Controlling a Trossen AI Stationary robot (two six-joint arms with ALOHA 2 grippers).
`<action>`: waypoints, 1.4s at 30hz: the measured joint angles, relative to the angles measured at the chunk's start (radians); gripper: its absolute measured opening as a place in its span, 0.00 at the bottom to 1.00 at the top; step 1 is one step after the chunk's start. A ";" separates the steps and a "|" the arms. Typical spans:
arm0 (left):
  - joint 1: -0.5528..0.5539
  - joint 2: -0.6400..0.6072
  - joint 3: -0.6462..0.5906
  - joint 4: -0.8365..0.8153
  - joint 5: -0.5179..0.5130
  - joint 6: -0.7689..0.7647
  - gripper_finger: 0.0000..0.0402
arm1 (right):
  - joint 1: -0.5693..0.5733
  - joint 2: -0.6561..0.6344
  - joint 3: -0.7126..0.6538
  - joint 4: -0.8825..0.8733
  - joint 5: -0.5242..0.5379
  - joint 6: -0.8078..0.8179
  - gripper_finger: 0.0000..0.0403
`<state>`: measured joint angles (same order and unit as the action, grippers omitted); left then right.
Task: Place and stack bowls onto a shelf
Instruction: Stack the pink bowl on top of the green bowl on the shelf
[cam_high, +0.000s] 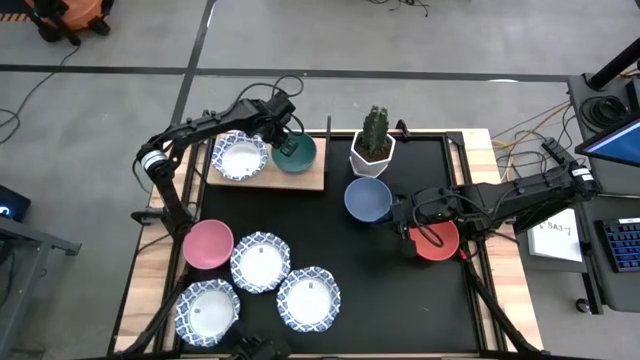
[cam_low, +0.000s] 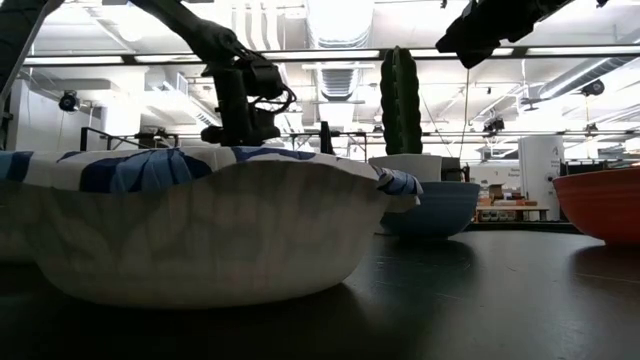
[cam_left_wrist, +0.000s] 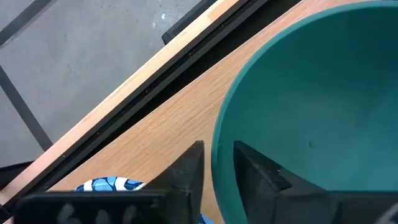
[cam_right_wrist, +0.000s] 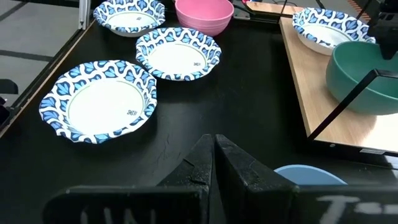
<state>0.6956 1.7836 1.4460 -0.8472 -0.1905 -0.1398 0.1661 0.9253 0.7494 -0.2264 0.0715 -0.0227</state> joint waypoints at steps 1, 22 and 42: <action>-0.001 0.000 0.000 0.000 0.000 0.000 0.21 | 0.000 0.000 0.000 0.000 0.000 0.000 0.02; -0.106 -0.192 0.071 -0.185 -0.001 -0.076 0.42 | 0.000 0.000 -0.008 0.041 0.009 -0.019 0.02; -0.954 -0.486 -0.235 -0.317 -0.129 -0.849 0.42 | 0.000 0.012 -0.037 0.059 0.008 -0.007 0.02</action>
<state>-0.2587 1.2975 1.2107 -1.1639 -0.3191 -0.9884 0.1658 0.9368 0.7128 -0.1671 0.0792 -0.0298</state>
